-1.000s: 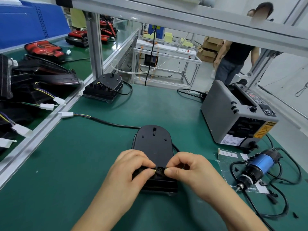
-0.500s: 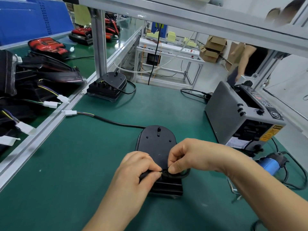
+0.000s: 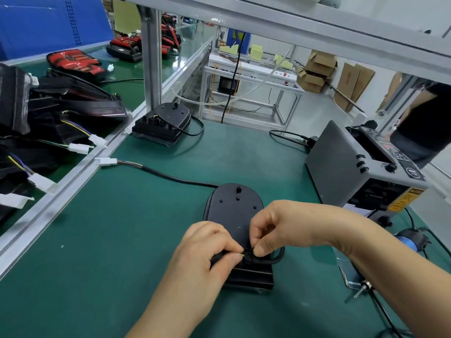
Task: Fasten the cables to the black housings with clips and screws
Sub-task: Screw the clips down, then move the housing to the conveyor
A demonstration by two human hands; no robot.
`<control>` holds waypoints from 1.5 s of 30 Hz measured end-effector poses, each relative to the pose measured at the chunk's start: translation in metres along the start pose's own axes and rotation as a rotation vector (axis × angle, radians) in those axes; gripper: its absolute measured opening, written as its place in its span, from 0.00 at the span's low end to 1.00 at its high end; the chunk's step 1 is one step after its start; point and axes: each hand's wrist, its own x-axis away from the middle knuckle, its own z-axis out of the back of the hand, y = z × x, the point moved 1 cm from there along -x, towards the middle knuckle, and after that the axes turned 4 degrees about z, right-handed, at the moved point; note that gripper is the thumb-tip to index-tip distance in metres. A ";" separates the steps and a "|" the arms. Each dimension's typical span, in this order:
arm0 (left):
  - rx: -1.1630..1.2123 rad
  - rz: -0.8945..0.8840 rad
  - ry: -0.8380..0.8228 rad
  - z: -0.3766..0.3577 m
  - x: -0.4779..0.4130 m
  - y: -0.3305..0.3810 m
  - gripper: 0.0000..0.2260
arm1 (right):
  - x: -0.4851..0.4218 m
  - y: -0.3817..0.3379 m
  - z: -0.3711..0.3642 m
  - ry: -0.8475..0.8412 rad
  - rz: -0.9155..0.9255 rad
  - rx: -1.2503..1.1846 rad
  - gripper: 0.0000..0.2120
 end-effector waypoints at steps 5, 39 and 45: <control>0.006 0.006 0.001 0.000 0.000 0.000 0.03 | 0.000 -0.001 -0.001 0.023 0.054 0.071 0.04; -0.123 -0.015 -0.020 -0.005 0.003 0.008 0.08 | -0.027 -0.026 0.017 -0.302 -0.154 0.173 0.09; -0.418 -0.382 0.085 -0.010 0.008 0.009 0.09 | -0.029 -0.025 0.016 -0.296 -0.157 0.153 0.09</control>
